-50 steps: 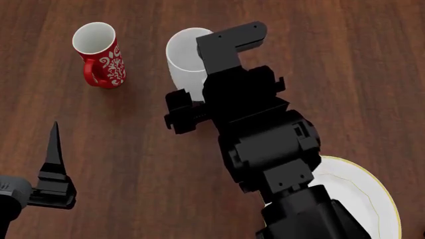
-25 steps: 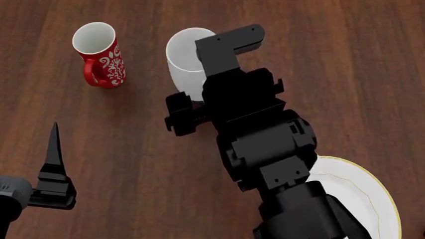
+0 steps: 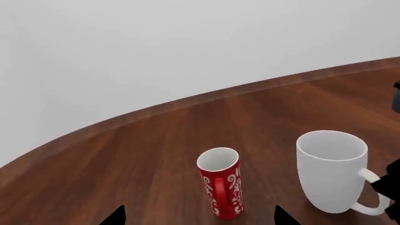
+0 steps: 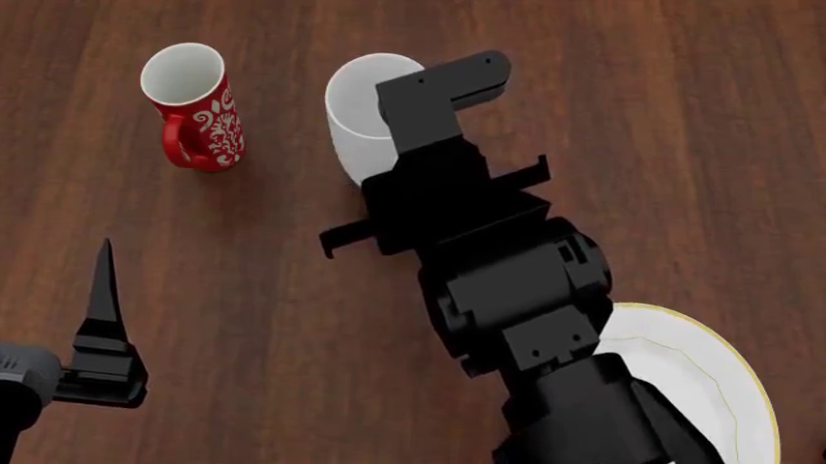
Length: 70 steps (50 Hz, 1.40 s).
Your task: Put the white mug on the plate.
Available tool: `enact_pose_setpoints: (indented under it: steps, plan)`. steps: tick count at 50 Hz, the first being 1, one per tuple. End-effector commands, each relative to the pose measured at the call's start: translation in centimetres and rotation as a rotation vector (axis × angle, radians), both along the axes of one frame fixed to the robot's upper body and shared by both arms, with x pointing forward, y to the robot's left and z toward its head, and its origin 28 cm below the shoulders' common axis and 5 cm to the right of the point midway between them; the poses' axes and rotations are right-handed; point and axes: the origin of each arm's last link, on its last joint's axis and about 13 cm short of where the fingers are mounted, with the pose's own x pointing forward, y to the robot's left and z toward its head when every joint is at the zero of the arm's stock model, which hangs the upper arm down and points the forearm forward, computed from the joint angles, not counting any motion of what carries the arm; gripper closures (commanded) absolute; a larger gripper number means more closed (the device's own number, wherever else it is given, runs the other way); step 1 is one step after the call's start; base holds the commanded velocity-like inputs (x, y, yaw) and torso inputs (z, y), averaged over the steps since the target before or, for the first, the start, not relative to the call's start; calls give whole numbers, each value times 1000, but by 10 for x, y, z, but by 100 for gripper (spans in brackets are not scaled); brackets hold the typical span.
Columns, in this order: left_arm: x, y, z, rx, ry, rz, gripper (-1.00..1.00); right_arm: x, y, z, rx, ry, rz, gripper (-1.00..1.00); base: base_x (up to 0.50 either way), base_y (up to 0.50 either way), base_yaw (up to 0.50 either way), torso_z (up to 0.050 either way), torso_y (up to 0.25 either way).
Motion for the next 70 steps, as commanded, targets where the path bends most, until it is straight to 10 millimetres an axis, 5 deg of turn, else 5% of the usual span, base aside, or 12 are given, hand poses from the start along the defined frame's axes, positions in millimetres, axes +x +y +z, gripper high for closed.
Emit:
enact_pose_setpoints:
  steps: [1, 13, 33, 70]
  plan:
    - [0, 0, 1, -1, -1, -2, -100, -1, -2, 0, -25, -16, -8, 100, 0, 0, 0, 0, 0]
    - [1, -1, 1, -1, 0, -4, -100, -5, -5, 2, -45, -36, -17, 100, 0, 0, 0, 0, 0]
    - [-3, -4, 5, 6, -8, -17, -100, -41, -33, 26, -20, -100, -56, 100, 0, 0, 0, 0, 0]
    - [7, -14, 7, 14, -11, -71, -100, -167, -94, 31, -78, -171, -206, 100, 0, 0, 0, 0, 0]
